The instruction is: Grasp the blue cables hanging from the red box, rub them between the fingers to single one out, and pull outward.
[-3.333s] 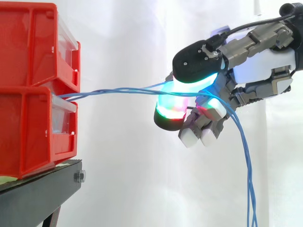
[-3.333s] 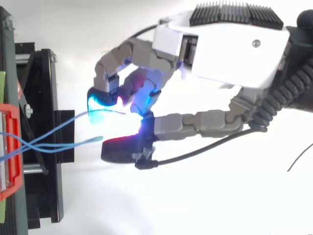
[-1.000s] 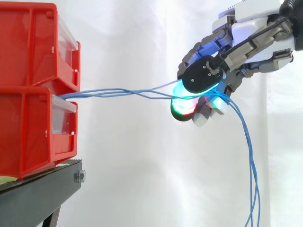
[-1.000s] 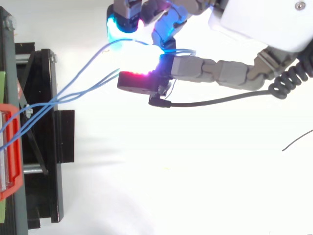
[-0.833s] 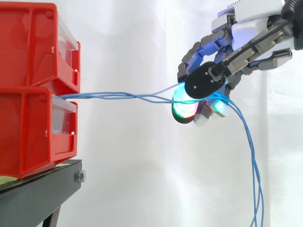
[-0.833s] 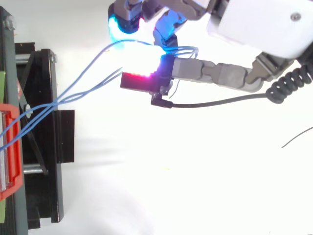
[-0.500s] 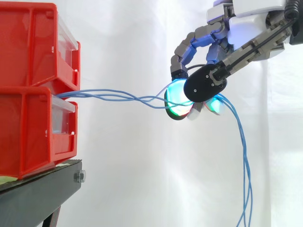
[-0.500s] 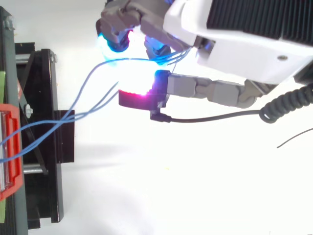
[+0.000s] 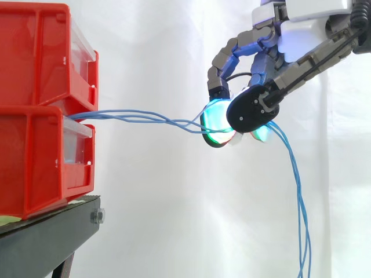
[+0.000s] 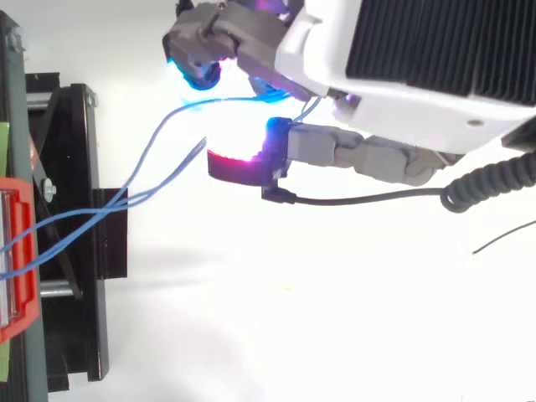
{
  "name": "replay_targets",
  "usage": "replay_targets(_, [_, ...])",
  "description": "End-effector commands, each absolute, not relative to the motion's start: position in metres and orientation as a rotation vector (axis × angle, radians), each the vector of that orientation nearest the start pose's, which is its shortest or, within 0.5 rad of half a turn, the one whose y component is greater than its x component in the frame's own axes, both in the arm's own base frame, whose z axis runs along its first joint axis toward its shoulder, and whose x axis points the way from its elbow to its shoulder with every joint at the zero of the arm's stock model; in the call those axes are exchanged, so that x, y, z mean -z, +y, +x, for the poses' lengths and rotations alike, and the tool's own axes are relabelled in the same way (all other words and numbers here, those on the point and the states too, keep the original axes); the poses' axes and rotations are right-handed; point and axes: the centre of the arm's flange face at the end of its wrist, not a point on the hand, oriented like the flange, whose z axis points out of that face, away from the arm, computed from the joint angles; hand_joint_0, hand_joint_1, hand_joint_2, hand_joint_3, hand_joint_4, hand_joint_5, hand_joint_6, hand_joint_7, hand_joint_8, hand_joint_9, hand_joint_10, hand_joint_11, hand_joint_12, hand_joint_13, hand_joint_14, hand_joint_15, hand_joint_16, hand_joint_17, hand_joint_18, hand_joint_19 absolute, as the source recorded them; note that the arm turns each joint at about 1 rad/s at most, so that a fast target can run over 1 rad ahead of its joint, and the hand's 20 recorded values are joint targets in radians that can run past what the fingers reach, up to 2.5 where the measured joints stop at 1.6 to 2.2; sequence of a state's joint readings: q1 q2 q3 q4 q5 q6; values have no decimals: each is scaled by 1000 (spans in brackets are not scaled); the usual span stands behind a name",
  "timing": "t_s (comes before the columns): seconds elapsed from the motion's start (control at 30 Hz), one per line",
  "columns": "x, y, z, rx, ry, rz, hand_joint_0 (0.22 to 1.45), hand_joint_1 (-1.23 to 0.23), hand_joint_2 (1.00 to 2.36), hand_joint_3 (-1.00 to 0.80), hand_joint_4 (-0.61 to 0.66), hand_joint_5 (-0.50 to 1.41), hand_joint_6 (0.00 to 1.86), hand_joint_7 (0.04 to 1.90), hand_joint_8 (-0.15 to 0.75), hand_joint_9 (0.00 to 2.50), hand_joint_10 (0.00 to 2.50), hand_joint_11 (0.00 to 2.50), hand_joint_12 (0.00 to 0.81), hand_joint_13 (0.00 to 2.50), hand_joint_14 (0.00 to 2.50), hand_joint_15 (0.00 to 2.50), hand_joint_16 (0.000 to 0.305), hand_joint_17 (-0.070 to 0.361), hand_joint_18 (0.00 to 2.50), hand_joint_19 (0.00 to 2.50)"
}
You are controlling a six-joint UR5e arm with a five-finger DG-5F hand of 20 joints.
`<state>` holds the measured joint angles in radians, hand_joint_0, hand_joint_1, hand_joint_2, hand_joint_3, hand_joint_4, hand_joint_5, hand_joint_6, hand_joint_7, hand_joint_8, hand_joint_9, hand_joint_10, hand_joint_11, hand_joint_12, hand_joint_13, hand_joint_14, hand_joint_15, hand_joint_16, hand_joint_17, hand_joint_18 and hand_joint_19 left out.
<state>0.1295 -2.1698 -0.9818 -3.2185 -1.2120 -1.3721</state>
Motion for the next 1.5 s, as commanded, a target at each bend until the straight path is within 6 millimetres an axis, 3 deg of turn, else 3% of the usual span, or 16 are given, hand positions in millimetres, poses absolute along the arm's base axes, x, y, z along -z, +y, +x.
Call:
replay_targets(0.0, [-403,-71,732,114,1640,200,628,-778,1006,-19,132,-124,914,832,438,1148,13,760,448,786,13,346,61,138,836,329])
replay_targets(0.17, [-403,-68,733,140,1651,73,628,-778,1005,-18,134,-124,913,834,439,1145,14,770,449,784,11,345,61,138,831,330])
replay_targets(0.67, [-404,-60,737,173,1630,-96,628,-777,1006,-26,136,-124,911,840,438,1139,13,757,450,779,11,345,61,138,829,331])
replay_targets(1.47, [-406,-66,737,334,1589,-349,627,-776,1006,-28,144,-124,909,846,435,1138,14,757,449,777,11,349,62,139,827,332])
